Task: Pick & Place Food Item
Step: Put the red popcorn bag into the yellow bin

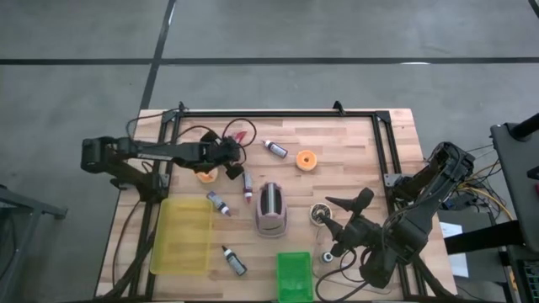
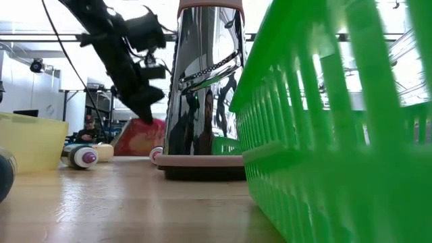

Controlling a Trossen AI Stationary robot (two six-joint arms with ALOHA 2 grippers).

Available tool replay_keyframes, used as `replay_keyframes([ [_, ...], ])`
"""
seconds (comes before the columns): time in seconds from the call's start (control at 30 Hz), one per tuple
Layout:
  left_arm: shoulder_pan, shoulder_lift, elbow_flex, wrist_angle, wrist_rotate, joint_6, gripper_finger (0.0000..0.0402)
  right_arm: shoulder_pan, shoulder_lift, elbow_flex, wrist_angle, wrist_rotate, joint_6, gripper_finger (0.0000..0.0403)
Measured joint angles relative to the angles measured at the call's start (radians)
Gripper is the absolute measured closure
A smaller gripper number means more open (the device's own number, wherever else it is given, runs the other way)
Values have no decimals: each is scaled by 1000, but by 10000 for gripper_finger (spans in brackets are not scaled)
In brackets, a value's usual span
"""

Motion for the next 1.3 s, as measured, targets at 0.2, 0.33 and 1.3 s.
replay_keyframes([
  [0.2, -23, -101, 0, -40, -19, -14, 401, 0, 0, 0, 2, 0, 0, 161],
  [0.33, -42, -143, 0, -59, -27, -21, 401, 0, 0, 0, 2, -2, 0, 161],
  [1.3, -420, -190, 200, -580, -262, -378, 401, 0, 0, -12, 2, -8, 0, 161],
])
